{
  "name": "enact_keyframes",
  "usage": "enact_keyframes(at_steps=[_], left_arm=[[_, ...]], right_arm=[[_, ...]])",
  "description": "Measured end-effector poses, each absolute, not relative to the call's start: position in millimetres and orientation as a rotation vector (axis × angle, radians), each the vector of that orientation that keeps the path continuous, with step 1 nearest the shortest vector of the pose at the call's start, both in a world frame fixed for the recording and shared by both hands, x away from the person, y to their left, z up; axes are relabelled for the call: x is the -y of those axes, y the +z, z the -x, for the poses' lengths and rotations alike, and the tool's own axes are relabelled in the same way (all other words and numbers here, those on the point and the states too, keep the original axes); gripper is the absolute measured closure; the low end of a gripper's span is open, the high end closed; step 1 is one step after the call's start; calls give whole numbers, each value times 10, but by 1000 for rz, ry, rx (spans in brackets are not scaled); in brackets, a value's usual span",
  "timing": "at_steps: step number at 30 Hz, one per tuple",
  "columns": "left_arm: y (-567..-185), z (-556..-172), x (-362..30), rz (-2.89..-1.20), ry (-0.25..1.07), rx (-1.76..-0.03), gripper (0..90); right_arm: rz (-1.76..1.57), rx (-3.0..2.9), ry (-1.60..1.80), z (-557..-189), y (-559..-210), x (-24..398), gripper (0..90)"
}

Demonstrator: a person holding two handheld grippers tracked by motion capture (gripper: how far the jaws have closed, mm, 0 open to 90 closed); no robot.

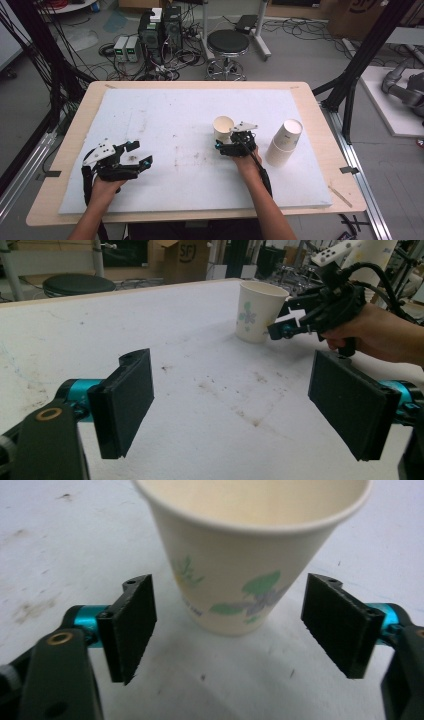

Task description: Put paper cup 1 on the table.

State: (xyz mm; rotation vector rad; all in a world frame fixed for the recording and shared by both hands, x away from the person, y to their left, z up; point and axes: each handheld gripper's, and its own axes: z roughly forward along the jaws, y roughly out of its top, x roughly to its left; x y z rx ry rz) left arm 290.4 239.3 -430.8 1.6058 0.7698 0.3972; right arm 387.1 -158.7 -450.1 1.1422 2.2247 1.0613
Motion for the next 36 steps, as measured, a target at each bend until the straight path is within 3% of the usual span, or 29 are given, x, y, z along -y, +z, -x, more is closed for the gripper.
enact_keyframes(at_steps=[17, 36], left_arm=[[-4303, -2874, -2383, -1541, 351, -749, 166], [-4239, -2780, -2343, -1525, 432, -718, 152]], right_arm=[[-882, -2196, 1374, -3077, -4128, 2012, 230], [-799, -2177, 1456, -2763, -4043, 2343, 202]])
